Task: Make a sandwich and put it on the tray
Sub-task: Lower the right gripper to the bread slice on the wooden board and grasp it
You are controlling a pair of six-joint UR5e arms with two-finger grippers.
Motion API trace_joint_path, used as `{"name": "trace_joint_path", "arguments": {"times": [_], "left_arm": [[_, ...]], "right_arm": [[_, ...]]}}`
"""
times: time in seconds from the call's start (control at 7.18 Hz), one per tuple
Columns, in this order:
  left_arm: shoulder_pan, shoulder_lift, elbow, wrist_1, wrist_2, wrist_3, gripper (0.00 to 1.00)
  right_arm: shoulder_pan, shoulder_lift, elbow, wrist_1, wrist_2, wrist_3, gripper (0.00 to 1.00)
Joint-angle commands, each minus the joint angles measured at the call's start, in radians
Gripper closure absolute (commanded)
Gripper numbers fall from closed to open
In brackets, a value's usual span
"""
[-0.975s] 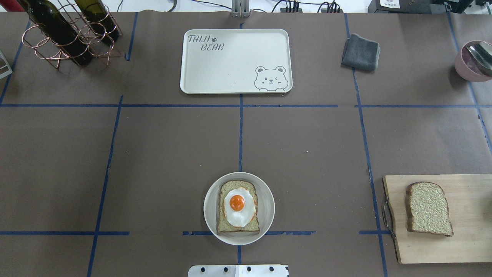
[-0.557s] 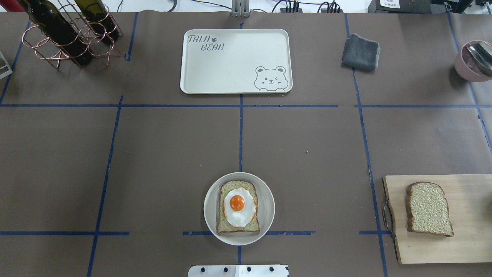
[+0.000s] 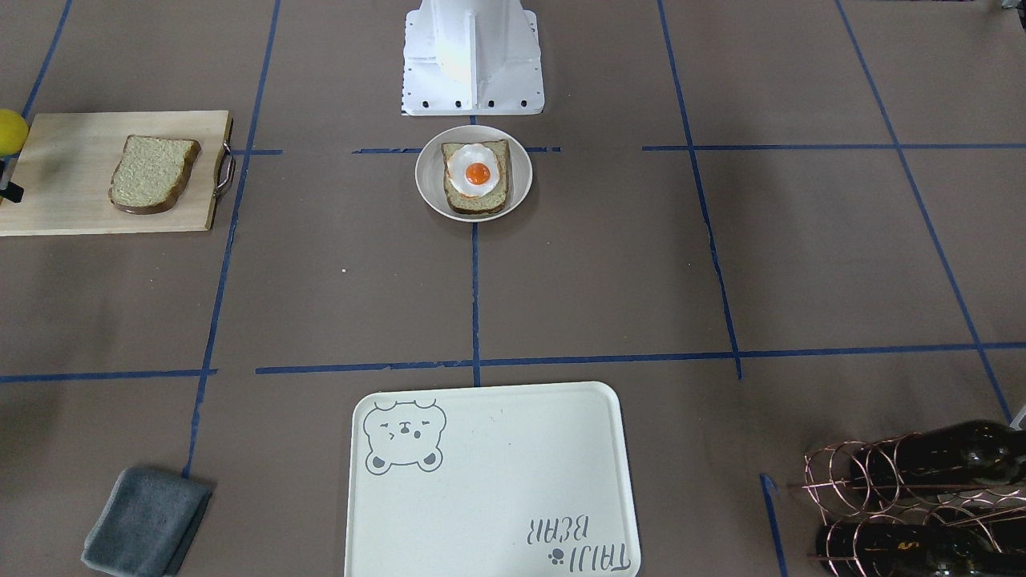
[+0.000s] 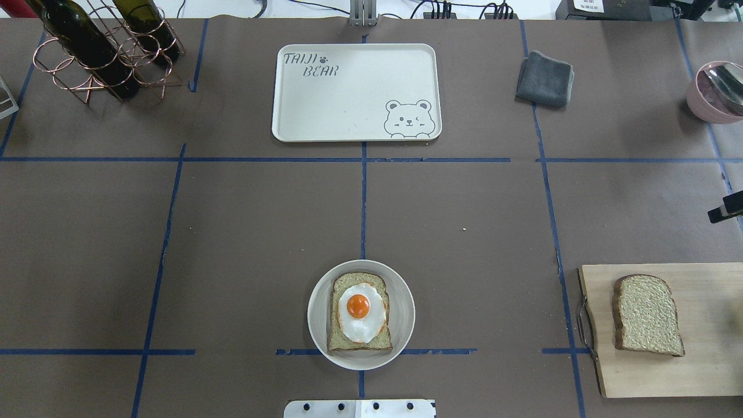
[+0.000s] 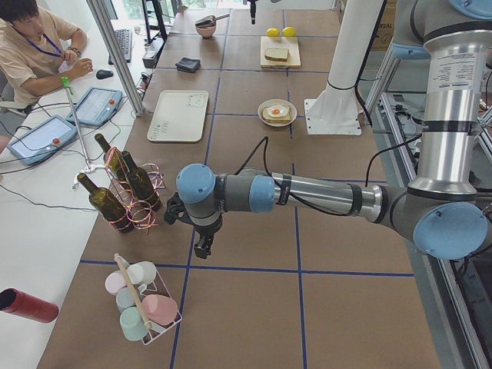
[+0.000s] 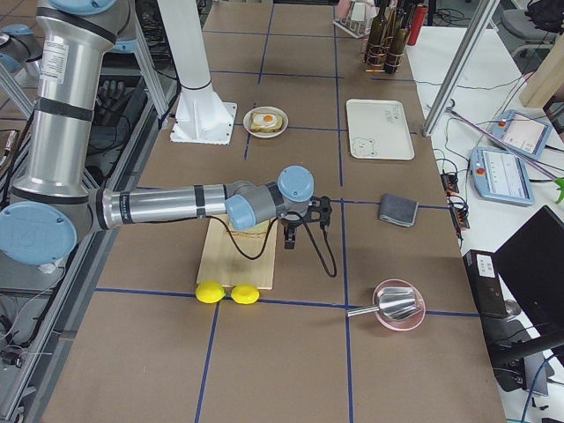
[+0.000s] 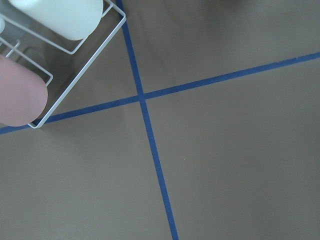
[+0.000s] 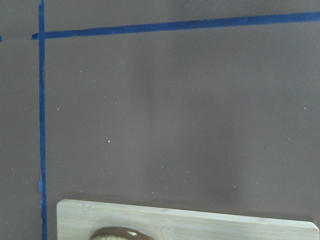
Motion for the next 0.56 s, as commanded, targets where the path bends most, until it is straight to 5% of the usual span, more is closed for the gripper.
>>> {"name": "trace_joint_path", "arguments": {"times": [0.0, 0.42], "left_arm": [[-0.001, 0.004, 0.001, -0.034, -0.005, -0.001, 0.00], [-0.001, 0.004, 0.001, -0.034, -0.005, -0.003, 0.00]], "right_arm": [[-0.181, -0.089, -0.001, 0.329, -0.102, 0.349, 0.00], [-0.479, -0.121, -0.027, 0.527, -0.370, 0.625, 0.01]]}}
